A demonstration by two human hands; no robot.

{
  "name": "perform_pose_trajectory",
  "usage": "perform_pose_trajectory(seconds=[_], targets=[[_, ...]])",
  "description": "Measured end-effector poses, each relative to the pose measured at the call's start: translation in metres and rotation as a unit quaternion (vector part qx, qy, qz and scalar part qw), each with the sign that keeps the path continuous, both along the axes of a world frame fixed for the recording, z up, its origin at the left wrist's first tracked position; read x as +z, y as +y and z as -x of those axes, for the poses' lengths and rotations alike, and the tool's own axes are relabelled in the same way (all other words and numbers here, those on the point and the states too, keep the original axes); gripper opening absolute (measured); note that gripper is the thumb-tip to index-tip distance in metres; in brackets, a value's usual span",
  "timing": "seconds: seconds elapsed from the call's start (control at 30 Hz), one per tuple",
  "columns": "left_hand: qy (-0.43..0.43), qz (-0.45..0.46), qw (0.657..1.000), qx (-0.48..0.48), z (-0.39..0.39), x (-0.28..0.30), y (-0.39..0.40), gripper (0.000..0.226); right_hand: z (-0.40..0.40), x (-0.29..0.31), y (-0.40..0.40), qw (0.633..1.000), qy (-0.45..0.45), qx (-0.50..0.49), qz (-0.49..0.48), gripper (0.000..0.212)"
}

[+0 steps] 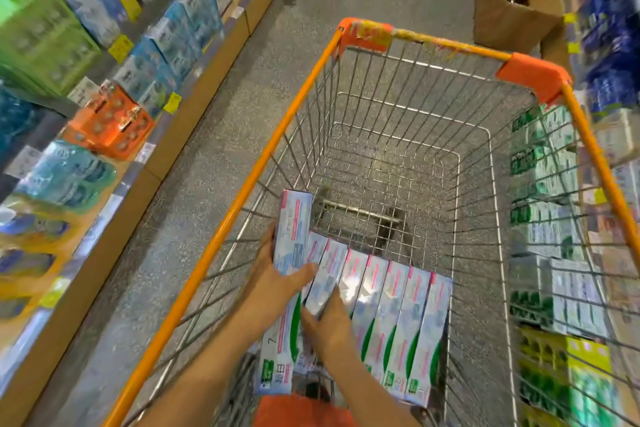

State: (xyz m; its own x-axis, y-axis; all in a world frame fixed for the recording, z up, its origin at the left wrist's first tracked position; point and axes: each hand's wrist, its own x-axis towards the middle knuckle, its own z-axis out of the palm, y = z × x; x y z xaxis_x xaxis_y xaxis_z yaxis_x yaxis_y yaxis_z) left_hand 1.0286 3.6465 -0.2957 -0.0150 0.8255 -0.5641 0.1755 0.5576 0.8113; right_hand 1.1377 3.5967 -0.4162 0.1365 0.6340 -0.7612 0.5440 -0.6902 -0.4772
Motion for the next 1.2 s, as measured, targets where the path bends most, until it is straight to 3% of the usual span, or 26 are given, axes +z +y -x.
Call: perform_pose_trajectory(seconds=[0.07,0.17,0.23,0.33,0.4,0.43,0.53,0.7,0.77,0.83,0.9,1.0,1.2], targets=[[0.005,0.011,1.0,-0.008,-0.001,-0.001,0.0,0.067,-0.004,-0.001,0.002,1.0,0.028,0.011,0.003,0.091],[0.014,0.019,1.0,-0.019,-0.002,-0.003,-0.003,0.075,-0.019,0.019,0.011,0.996,0.027,0.089,-0.016,0.062],[0.009,0.027,1.0,-0.013,-0.005,-0.002,-0.003,0.077,-0.032,0.045,0.025,0.998,0.049,0.015,-0.043,0.06],[-0.013,0.051,0.998,0.024,-0.015,0.005,-0.001,0.053,-0.046,0.098,0.044,0.973,0.207,-0.092,-0.036,0.055],[-0.079,0.084,0.993,0.019,-0.026,0.005,0.0,0.063,-0.052,0.125,0.045,0.958,0.28,-0.052,-0.014,0.047],[-0.115,0.1,0.988,0.014,-0.032,0.006,0.0,0.065,-0.054,0.133,0.043,0.96,0.278,-0.032,-0.02,0.049],[-0.159,0.119,0.98,0.01,-0.051,0.007,0.0,0.044,-0.061,0.139,0.038,0.974,0.216,-0.013,-0.06,0.052],[-0.119,0.123,0.983,-0.074,-0.051,0.0,0.001,0.051,-0.065,0.129,0.034,0.978,0.187,-0.059,-0.068,0.018],[-0.083,0.127,0.987,-0.056,-0.043,-0.008,0.002,0.055,-0.071,0.112,0.037,0.983,0.141,-0.108,-0.043,0.017],[-0.021,0.137,0.99,-0.021,-0.033,-0.02,0.0,0.066,-0.076,0.088,0.041,0.986,0.098,-0.132,0.001,0.037],[0.06,0.153,0.986,0.008,-0.019,-0.033,-0.003,0.081,-0.076,0.067,0.042,0.988,0.074,-0.131,0.019,0.044],[0.152,0.111,0.981,-0.034,-0.002,-0.047,-0.011,0.053,-0.069,0.035,0.039,0.994,0.049,-0.093,0.04,0.043],[0.19,0.105,0.971,-0.1,0.004,-0.058,-0.013,0.054,-0.047,0.004,0.041,0.995,0.044,-0.079,0.043,0.045]])
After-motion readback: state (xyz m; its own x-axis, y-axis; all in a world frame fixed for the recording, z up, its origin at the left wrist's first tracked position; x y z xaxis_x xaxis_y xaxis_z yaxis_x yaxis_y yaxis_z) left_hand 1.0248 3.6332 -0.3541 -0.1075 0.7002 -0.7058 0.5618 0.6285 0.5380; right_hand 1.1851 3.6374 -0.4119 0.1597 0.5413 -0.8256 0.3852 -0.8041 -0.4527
